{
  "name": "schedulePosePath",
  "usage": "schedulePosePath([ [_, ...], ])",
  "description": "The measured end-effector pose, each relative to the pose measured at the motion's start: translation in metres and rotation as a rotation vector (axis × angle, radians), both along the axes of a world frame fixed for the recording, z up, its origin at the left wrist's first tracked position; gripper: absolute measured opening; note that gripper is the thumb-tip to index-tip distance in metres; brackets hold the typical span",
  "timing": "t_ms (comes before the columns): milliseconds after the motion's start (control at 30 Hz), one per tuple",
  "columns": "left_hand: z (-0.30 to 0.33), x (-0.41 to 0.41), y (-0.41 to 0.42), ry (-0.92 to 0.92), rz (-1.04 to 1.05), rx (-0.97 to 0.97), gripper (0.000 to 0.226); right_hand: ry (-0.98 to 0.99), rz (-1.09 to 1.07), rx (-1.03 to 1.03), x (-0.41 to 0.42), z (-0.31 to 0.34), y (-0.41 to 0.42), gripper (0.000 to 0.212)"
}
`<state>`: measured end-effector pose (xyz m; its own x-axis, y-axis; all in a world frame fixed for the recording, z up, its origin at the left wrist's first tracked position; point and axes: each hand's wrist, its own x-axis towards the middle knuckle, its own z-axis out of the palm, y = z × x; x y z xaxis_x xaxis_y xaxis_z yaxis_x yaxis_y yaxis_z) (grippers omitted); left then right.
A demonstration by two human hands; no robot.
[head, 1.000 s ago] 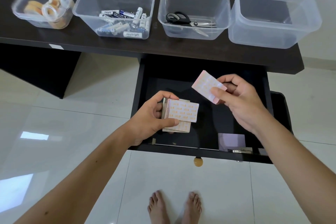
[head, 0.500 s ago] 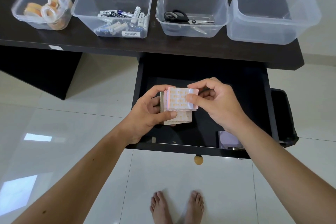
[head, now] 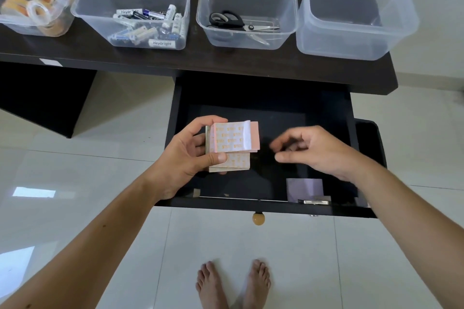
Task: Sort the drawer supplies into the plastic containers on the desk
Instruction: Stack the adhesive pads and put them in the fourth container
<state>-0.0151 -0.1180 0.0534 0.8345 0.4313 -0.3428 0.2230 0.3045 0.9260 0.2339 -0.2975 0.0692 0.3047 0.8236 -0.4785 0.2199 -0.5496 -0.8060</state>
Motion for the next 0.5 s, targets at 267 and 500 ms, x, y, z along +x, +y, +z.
schedulePosePath([
  [267,-0.005,0.0,0.0,-0.064,0.013,-0.002,0.068,-0.251,0.187,-0.337,0.008,-0.013,-0.019,0.022],
  [500,-0.006,0.0,0.002,-0.066,0.013,-0.017,0.068,-0.327,0.297,-0.451,0.008,-0.019,-0.018,0.031],
])
